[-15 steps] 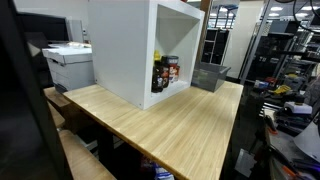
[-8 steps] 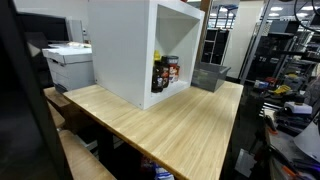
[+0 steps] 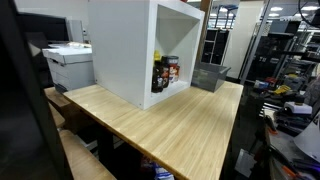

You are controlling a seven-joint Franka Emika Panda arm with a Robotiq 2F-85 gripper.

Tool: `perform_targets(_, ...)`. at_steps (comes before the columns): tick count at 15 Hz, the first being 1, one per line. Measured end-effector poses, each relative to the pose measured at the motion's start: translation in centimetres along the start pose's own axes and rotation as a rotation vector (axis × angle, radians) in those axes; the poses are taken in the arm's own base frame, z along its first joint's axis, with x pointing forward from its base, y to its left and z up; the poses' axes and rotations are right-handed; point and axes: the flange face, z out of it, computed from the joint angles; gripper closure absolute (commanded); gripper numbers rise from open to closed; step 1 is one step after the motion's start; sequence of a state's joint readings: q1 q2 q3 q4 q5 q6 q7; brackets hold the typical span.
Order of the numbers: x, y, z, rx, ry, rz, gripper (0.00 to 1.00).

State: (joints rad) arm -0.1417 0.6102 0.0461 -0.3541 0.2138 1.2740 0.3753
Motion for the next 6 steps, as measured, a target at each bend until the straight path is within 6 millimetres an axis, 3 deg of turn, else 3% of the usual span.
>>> perform_targets(6, 0.09, 0.26, -0.06, -0.008, 0.004, -0.002, 0.00)
